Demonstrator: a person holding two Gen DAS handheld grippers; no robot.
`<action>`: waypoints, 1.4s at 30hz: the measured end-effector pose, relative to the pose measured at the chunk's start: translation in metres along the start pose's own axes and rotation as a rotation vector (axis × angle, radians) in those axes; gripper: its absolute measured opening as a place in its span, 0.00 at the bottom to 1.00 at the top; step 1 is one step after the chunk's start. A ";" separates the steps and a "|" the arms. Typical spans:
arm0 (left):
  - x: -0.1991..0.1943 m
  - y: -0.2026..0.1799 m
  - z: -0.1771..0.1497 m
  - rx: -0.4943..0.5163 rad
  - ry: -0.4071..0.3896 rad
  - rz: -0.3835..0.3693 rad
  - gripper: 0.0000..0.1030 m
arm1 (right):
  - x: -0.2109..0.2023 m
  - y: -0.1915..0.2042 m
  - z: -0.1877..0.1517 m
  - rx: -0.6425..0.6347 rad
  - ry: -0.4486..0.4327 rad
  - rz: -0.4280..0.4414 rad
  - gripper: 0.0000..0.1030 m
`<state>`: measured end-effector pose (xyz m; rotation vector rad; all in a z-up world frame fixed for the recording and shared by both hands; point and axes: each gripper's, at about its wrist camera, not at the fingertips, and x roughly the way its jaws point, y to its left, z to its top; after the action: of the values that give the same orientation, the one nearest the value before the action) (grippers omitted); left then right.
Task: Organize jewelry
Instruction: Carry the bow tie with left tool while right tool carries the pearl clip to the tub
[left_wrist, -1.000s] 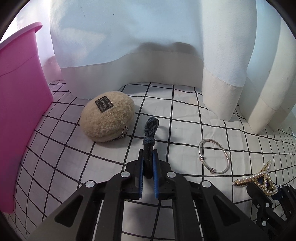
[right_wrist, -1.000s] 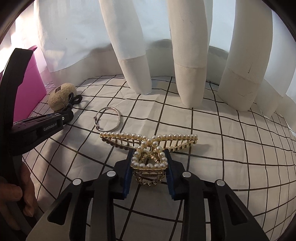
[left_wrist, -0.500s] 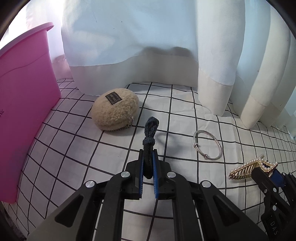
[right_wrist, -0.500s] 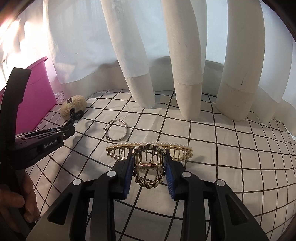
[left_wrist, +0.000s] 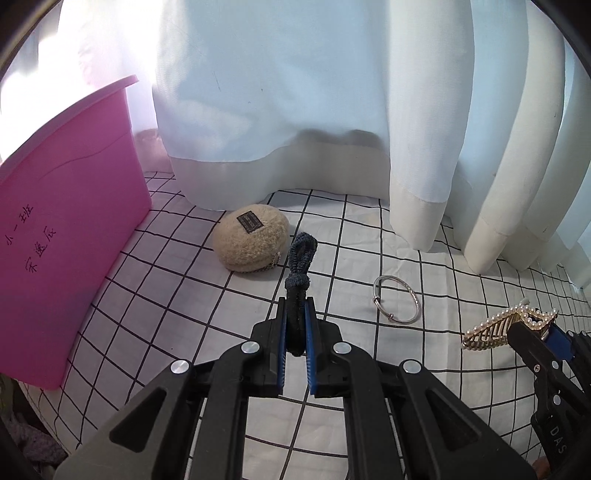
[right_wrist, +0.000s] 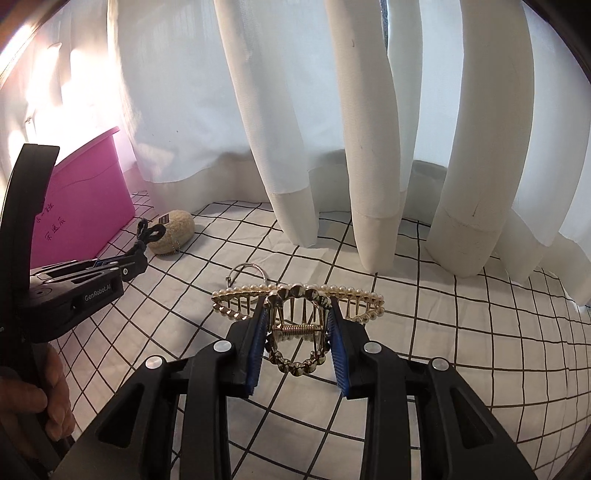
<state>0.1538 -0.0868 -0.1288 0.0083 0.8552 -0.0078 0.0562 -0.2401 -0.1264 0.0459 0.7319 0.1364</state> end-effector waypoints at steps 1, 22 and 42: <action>-0.006 0.000 0.003 -0.005 -0.006 0.006 0.09 | -0.004 0.001 0.004 -0.011 -0.004 0.007 0.30; -0.180 0.060 0.041 -0.230 -0.174 0.272 0.09 | -0.072 0.068 0.117 -0.266 -0.132 0.381 0.30; -0.187 0.279 0.060 -0.355 -0.126 0.360 0.09 | -0.015 0.276 0.219 -0.338 -0.067 0.570 0.30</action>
<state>0.0796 0.1927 0.0530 -0.1696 0.7103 0.4767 0.1619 0.0319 0.0713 -0.0649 0.6047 0.7968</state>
